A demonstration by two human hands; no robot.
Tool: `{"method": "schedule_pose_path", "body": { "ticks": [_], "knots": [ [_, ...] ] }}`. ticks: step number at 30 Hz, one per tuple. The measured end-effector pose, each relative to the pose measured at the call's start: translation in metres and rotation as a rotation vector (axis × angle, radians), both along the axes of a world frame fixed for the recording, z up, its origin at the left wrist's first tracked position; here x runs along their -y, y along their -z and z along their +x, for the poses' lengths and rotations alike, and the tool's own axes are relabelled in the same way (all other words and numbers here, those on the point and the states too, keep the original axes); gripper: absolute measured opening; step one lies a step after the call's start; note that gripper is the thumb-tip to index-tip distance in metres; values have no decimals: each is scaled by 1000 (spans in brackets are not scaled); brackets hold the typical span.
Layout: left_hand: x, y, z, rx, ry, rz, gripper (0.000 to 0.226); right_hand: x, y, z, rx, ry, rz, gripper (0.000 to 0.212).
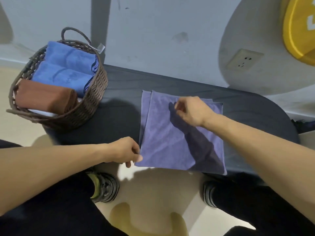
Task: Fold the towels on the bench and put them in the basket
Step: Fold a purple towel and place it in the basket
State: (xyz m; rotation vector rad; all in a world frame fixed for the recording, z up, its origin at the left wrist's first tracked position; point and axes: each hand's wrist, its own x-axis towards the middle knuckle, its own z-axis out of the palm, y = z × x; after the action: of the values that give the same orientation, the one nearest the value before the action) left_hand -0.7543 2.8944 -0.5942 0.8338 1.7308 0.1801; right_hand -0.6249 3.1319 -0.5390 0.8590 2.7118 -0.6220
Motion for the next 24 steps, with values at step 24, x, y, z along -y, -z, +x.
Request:
{"method": "schedule_pose_path", "body": {
  "ticks": [24],
  "knots": [
    [36,-11,-18,285,-199,67,18,-19,65,-153,-71,-50,-172,24]
  ]
}}
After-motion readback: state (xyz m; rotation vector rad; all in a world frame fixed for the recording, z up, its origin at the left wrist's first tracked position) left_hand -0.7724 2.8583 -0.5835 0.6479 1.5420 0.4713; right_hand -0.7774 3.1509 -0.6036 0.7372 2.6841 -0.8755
